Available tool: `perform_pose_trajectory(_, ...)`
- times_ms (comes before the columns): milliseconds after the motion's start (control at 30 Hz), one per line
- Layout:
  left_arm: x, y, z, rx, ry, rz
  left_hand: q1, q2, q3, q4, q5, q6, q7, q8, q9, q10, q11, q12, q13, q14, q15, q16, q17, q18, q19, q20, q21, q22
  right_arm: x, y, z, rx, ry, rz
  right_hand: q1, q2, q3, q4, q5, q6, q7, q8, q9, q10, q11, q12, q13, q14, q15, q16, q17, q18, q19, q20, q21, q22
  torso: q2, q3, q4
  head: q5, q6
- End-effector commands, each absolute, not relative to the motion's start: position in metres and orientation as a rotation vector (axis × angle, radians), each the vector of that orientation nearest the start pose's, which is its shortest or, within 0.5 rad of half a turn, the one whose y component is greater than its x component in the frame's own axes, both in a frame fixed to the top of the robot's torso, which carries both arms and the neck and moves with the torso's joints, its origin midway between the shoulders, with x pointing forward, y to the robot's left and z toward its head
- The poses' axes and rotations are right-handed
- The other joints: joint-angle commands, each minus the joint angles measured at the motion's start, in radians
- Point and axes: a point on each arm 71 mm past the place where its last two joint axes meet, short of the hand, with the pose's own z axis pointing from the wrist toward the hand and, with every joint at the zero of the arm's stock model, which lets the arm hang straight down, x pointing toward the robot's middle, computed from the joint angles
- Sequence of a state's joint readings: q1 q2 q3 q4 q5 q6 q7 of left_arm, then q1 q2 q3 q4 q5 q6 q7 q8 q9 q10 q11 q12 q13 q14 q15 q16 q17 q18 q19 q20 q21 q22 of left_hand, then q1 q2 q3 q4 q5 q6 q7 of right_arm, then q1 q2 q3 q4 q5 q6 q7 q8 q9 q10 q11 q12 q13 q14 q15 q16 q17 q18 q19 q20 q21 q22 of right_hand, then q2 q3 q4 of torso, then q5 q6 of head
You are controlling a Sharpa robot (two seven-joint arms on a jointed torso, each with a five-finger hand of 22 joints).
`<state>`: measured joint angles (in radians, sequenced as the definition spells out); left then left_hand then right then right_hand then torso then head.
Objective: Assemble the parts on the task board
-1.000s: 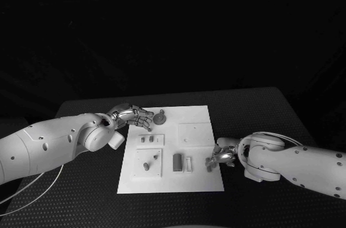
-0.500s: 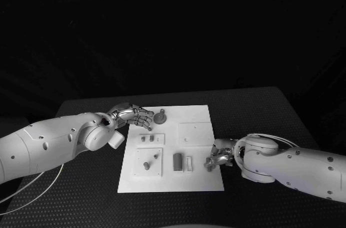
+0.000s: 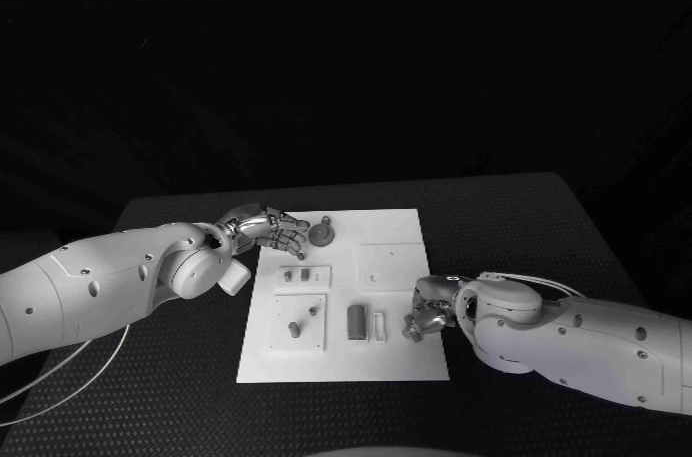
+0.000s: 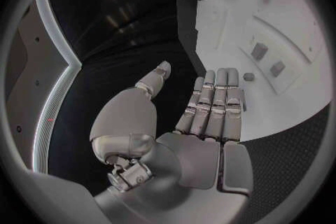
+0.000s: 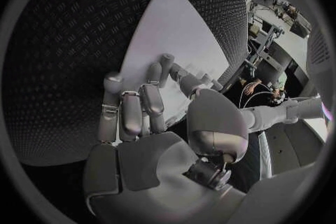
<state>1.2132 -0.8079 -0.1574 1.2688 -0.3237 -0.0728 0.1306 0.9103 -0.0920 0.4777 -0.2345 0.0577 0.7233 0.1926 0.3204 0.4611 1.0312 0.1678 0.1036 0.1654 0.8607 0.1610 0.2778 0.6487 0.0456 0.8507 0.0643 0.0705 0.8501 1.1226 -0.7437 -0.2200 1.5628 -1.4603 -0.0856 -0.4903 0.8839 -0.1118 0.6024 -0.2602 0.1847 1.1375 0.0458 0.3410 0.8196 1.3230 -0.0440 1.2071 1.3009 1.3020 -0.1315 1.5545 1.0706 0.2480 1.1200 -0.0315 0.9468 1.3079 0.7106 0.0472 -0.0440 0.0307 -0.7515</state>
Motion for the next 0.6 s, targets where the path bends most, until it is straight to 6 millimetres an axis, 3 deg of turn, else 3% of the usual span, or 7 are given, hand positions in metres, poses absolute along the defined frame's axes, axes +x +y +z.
perform_pose_trajectory(33, 0.5090, 0.2571, -0.2414, -0.884, 1.894, -1.207, -0.005, -0.004, -0.002, -0.003, -0.001, 0.006, 0.029, -0.004, -0.001, 0.005, 0.001, 0.004, 0.001, -0.004, 0.003, -0.003, 0.002, 0.013, -0.008, 0.000, -0.001, -0.001, 0.4189, -0.1686, -0.3141, -0.249, 2.197, 0.253, 0.039, 0.034, 0.003, -0.021, 0.005, -0.022, 0.016, -0.055, -0.146, -0.010, -0.002, -0.008, -0.006, -0.008, 0.001, -0.004, -0.004, 0.014, -0.007, 0.003, 0.003, 0.017, 0.000, 0.0002, -0.0006, 0.001, -0.001)
perform_pose_trajectory(233, 0.5091, 0.2569, -0.2414, -0.883, 1.894, -1.207, -0.005, -0.003, -0.002, -0.003, -0.001, 0.006, 0.029, -0.004, -0.002, 0.005, 0.001, 0.003, 0.001, -0.004, 0.003, -0.004, 0.002, 0.013, -0.008, 0.000, -0.001, -0.001, 0.4188, -0.1688, -0.3146, -0.211, 2.210, 0.277, 0.072, 0.075, 0.007, -0.032, 0.005, -0.032, 0.018, -0.059, -0.147, -0.018, 0.000, -0.021, -0.016, -0.012, 0.002, -0.006, -0.010, 0.014, -0.011, 0.005, 0.003, 0.018, 0.000, 0.0000, -0.0005, -0.001, -0.002)
perform_pose_trajectory(300, 0.5091, 0.2571, -0.2414, -0.884, 1.893, -1.206, -0.005, -0.003, -0.002, -0.003, -0.001, 0.006, 0.029, -0.004, -0.002, 0.005, 0.001, 0.003, 0.001, -0.004, 0.003, -0.004, 0.002, 0.013, -0.008, 0.000, -0.001, -0.001, 0.4183, -0.1691, -0.3153, -0.186, 2.225, 0.294, 0.066, 0.103, 0.005, -0.031, 0.005, -0.035, 0.021, -0.062, -0.148, -0.021, 0.002, -0.024, -0.018, -0.014, 0.003, -0.006, -0.012, 0.014, -0.014, 0.008, 0.002, 0.018, 0.000, 0.0000, -0.0005, -0.001, -0.002)
perform_pose_trajectory(600, 0.5092, 0.2577, -0.2415, -0.884, 1.893, -1.204, -0.005, -0.003, -0.002, -0.003, -0.001, 0.007, 0.029, -0.004, -0.002, 0.005, 0.001, 0.003, 0.001, -0.004, 0.003, -0.004, 0.002, 0.013, -0.008, 0.000, -0.001, -0.001, 0.4134, -0.1710, -0.3171, -0.007, 2.303, 0.387, 0.049, 0.134, 0.008, -0.031, 0.006, -0.042, 0.024, -0.068, -0.151, -0.025, 0.006, -0.028, -0.021, -0.020, 0.005, -0.007, -0.020, 0.014, -0.017, 0.010, 0.001, 0.018, 0.000, 0.0000, -0.0006, -0.001, -0.002)
